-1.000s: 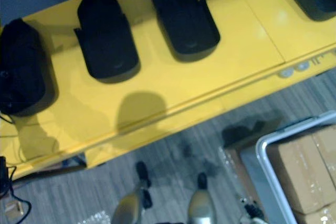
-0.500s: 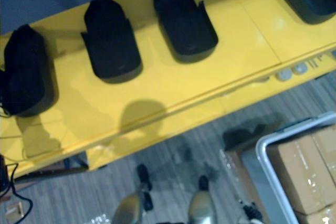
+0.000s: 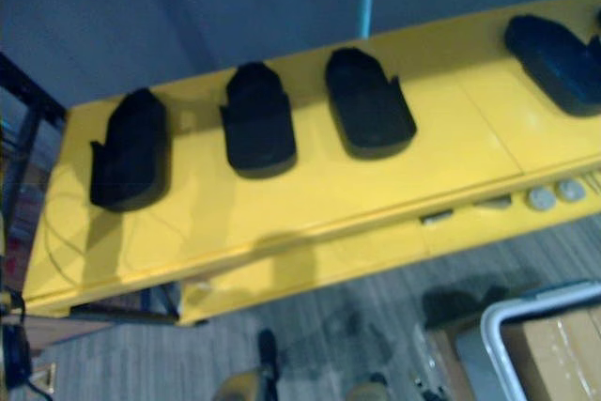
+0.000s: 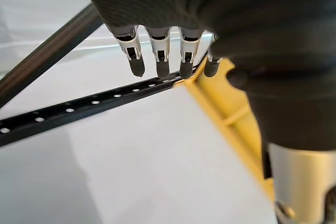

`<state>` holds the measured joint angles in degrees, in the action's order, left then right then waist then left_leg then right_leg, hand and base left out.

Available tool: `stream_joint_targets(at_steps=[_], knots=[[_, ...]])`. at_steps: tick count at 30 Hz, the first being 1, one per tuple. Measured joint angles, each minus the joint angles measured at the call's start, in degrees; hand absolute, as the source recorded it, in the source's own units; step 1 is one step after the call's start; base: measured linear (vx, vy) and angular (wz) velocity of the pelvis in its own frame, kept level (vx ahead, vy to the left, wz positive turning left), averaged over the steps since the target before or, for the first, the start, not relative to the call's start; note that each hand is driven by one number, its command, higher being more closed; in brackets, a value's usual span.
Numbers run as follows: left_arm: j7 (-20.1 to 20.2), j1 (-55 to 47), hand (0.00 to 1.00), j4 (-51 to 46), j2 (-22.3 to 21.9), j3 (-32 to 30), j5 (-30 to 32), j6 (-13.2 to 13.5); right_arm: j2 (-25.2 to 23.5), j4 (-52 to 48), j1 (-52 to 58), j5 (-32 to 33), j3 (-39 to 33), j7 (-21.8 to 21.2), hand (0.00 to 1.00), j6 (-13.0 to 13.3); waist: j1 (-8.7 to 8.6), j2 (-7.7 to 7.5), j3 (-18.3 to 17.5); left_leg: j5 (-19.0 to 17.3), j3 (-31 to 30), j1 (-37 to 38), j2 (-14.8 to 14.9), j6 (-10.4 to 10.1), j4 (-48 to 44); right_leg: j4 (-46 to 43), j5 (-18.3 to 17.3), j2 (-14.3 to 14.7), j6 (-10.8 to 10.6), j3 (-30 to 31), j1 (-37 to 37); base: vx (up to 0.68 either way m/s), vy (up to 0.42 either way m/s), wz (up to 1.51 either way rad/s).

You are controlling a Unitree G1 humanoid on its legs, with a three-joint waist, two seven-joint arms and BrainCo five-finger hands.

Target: Walk over and take plastic housings, then place them on the shelf

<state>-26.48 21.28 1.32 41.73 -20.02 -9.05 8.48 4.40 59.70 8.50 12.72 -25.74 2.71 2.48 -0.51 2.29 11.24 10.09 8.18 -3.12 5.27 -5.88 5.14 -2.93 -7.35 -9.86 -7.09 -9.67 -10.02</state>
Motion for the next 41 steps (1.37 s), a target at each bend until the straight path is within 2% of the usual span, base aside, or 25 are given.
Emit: stream_joint_targets(at_steps=[3, 4, 5, 7, 8, 9, 10, 11, 12, 13, 14, 16, 17, 20, 23, 25, 26, 28, 29, 31, 32, 34, 37, 38, 41], knots=[[9.4, -9.74, 0.0, -9.57, -5.83, 0.11, -2.25, 6.33, 0.2, 0.27, -0.13, -0.02, 0.05, 0.68, 0.0, 0.08, 1.46, 0.15, -1.39, 0.01, -1.58, -0.2, -0.01, -0.02, 0.03, -0.4, -0.01, 0.29, 0.02, -1.23, -0.6, -0.02, 0.013, 0.23], [15.88, -13.55, 0.0, -14.34, -7.85, 0.38, -4.28, 8.34, 0.27, 0.69, -0.37, -0.03, 0.06, 1.04, 0.0, 0.09, 1.8, 0.18, -1.43, -0.04, -2.25, -0.41, 0.01, -0.04, 0.05, -0.69, -0.02, 0.47, 0.04, -1.49, -0.73, -0.07, 0.044, 0.3], [19.32, -15.25, 0.0, -16.41, -8.53, 0.58, -5.18, 9.13, 0.27, 0.92, -0.44, -0.04, 0.07, 1.1, 0.0, 0.12, 2.01, 0.18, -1.52, -0.13, -2.6, -0.58, 0.04, -0.11, 0.06, -0.71, -0.02, 0.57, 0.05, -1.55, -0.73, -0.1, 0.049, 0.27], [30.77, -19.94, 0.0, -21.04, -9.16, 1.2, -8.49, 11.82, 0.4, 2.47, -1.01, -0.04, 0.23, 1.27, 0.0, 0.22, 3.24, 0.18, -1.89, -0.68, -3.17, -0.97, 0.26, -0.32, 0.07, -0.6, -0.04, 0.94, 0.12, -2.53, -0.74, -0.12, 0.032, 0.12], [32.34, -20.45, 0.0, -21.35, -9.16, 1.18, -8.96, 12.19, 0.47, 2.6, -1.02, -0.06, 0.35, 1.29, 0.0, 0.22, 3.37, 0.26, -2.14, -0.77, -3.41, -1.08, 0.24, -0.44, 0.07, -0.42, -0.11, 1.01, 0.25, -2.99, -0.95, -0.15, 0.028, 0.17], [34.32, -21.13, 0.0, -21.86, -9.11, 1.14, -10.27, 12.98, 0.69, 2.85, -1.09, -0.08, 0.74, 1.33, 0.0, 0.23, 3.47, 0.25, -2.85, -1.67, -4.07, -1.63, -0.04, -1.59, 0.08, 0.16, -0.43, 0.89, 0.76, -3.91, -1.14, -0.09, 0.024, 0.23], [36.12, -21.49, 0.0, -22.3, -9.52, 1.16, -13.51, 13.91, 0.77, 3.74, -1.27, -0.07, 0.71, 1.42, 0.0, 0.26, 3.52, -1.87, -4.29, -1.5, -3.48, -2.77, -1.29, -0.64, -1.83, 1.95, -1.14, -0.92, 0.51, -4.58, -0.58, -0.02, 0.014, 0.13], [36.73, -21.72, 0.0, -22.88, -10.24, 1.1, -15.23, 14.33, 1.22, 3.94, -1.33, -0.08, 0.7, 1.47, 0.0, 0.25, 4.15, -1.42, -4.72, -0.93, -3.08, -3.16, -1.77, 0.51, -4.3, 1.76, -1.08, -0.8, 0.16, -4.31, -0.46, 0.05, 0.034, 0.17], [37.84, -22.47, 0.0, -24.62, -10.92, 0.58, -18.38, 14.97, 1.88, 4.05, -1.21, -0.08, 0.61, 1.54, 0.0, 0.36, 4.3, -0.22, -5.84, -0.96, -3.11, -1.76, -2.08, 0.73, -0.64, 1.59, -1.34, -0.37, 0.08, -4.63, -0.71, 0.05, 0.026, 0.25], [38.5, -22.6, 0.0, -25.42, -11.06, 0.04, -20.06, 15.23, 1.91, 4.2, -1.25, -0.08, 0.54, 1.6, 0.0, 0.37, 4.2, -0.18, -5.73, -0.39, -3.57, -1.36, -2.3, 0.72, 0.17, 1.5, -1.52, -0.39, 0.33, -5.12, -1.05, 0.0, 0.048, 0.46], [39.29, -25.13, 0.0, -26.47, -12.78, -3.04, -24.43, 16.39, 1.76, 5.27, -1.34, -0.08, 0.58, 1.64, 0.0, 0.35, 4.6, -0.4, -5.66, -0.1, -4.56, -1.3, -2.51, 0.8, 0.17, 1.08, -1.63, -0.4, 0.39, -6.06, -1.47, -0.02, 0.018, 0.33], [39.32, -27.04, 0.0, -26.17, -15.56, -5.76, -27.25, 16.56, 1.61, 5.74, -1.64, -0.07, 0.59, 1.65, 0.0, 0.35, 5.12, -0.6, -5.69, 0.11, -4.89, -1.22, -2.56, 0.88, 0.17, 0.49, -1.91, -0.4, 0.29, -6.38, -1.57, -0.03, 0.004, 0.2], [39.76, -28.76, 0.0, -24.99, -18.39, -7.62, -30.92, 16.48, 1.6, 6.02, -1.83, -0.03, 0.6, 1.69, 0.0, 0.35, 5.77, -0.75, -5.7, 0.31, -5.54, -1.42, -2.54, 0.66, 0.18, 0.34, -2.0, -0.21, 0.33, -7.05, -1.71, -0.04, -0.019, 0.26], [43.01, -32.62, 0.0, -19.25, -23.01, -10.3, -35.14, 15.08, 1.51, 5.93, -2.29, 0.02, 0.8, 1.8, 0.0, 0.24, 6.9, -1.44, -5.22, 0.66, -7.19, -2.09, -2.33, 0.77, 0.18, 0.65, -2.13, 0.5, 0.54, -9.08, -2.27, -0.02, -0.036, 0.31], [46.02, -36.06, 0.0, -5.96, -23.91, -11.57, -39.06, 13.81, 0.86, 3.98, -2.2, 0.06, 1.33, 2.05, 0.0, -0.09, 7.98, -2.74, -4.83, 0.68, -8.48, -1.94, -2.38, 0.78, 0.18, 0.81, -2.57, 0.88, 1.17, -10.8, -3.49, 0.01, -0.05, 0.25], [50.46, -37.65, 0.0, 5.98, -24.3, -13.78, -46.17, 12.22, 0.88, 2.55, -3.27, 1.13, 2.54, 2.19, 0.0, -0.76, 8.1, -3.84, -4.1, 0.65, -8.96, -1.96, -2.56, 0.76, 0.18, 1.52, -2.7, 0.89, 1.25, -11.34, -4.13, 0.04, -0.038, 0.12], [51.37, -38.4, 0.0, 9.09, -24.32, -13.89, -47.21, 11.94, 0.84, 2.06, -3.39, 1.28, 2.73, 2.19, 0.0, -1.1, 8.16, -4.23, -3.99, 0.62, -9.1, -1.99, -2.67, 0.78, 0.18, 1.63, -2.7, 0.87, 1.25, -11.66, -4.27, 0.05, -0.029, 0.12], [52.85, -39.56, 0.0, 22.02, -24.4, -13.47, -47.05, 9.46, 0.85, 1.63, -4.25, 1.76, 2.84, 2.1, 0.0, -1.48, 8.17, -5.35, -3.41, 0.39, -9.13, -1.96, -3.09, 0.9, 0.17, 1.74, -2.8, 0.65, 1.41, -12.07, -4.49, 0.06, -0.014, 0.06], [52.84, -39.77, 0.0, 25.3, -24.53, -13.19, -46.61, 8.95, 0.85, 1.63, -4.49, 2.26, 2.84, 2.1, 0.0, -1.63, 8.15, -5.58, -3.23, 0.27, -9.1, -1.95, -3.2, 0.87, 0.17, 1.79, -2.8, 0.55, 1.41, -12.07, -4.53, 0.06, -0.005, 0.02], [52.33, -40.52, 0.0, 35.49, -25.84, -11.86, -42.35, 5.66, 0.84, 1.65, -4.98, 2.31, 2.85, 2.06, 0.0, -2.51, 7.74, -6.38, -2.58, -0.15, -9.02, -1.32, -3.84, 1.04, 0.17, 1.89, -2.79, -0.03, 1.39, -12.23, -5.44, 0.07, -0.003, 0.01], [52.3, -40.87, 0.0, 37.44, -26.32, -11.06, -41.13, 5.1, 0.85, 1.65, -5.01, 2.31, 2.84, 2.05, 0.0, -2.62, 7.64, -6.44, -2.32, -0.44, -8.89, -0.88, -4.01, 0.9, 0.17, 1.9, -2.8, -0.21, 1.41, -12.21, -5.85, 0.07, 0.005, -0.04], [50.88, -41.29, 0.0, 44.0, -28.28, -7.68, -33.21, 2.38, 0.85, 1.77, -5.04, 2.27, 2.78, 1.87, 0.0, -2.85, 7.36, -6.42, -1.99, -0.96, -7.9, -0.14, -4.39, 1.09, 0.17, 1.88, -2.94, -0.91, 1.44, -11.96, -6.16, 0.06, 0.012, -0.16], [48.64, -40.9, 0.0, 48.4, -30.22, -5.1, -25.83, 0.85, 0.8, 2.25, -5.66, 2.14, 2.63, 0.85, 0.0, -2.88, 5.99, -5.93, -1.68, -1.21, -7.51, 0.1, -4.51, 1.15, 0.17, 1.9, -3.02, -1.17, 1.34, -11.54, -6.16, 0.03, 0.0, -0.12], [46.41, -40.04, 0.0, 50.25, -31.33, -2.8, -23.27, -0.9, 0.72, 2.52, -6.08, 2.01, 2.28, 0.44, 0.0, -2.96, 5.05, -5.78, -1.31, -1.41, -6.78, 0.43, -4.34, 1.07, 0.17, 2.14, -2.96, -1.18, 1.23, -10.67, -6.12, 0.03, -0.014, -0.19], [44.31, -38.19, 0.0, 53.16, -31.66, 0.3, -21.82, -3.3, 0.54, 2.54, -6.34, 1.7, 2.26, -0.29, 0.0, -2.96, 4.08, -5.42, -0.72, -1.76, -5.36, 1.18, -3.95, 0.9, 0.17, 2.35, -2.85, -1.29, 1.03, -9.65, -6.13, 0.02, -0.013, -0.25]])
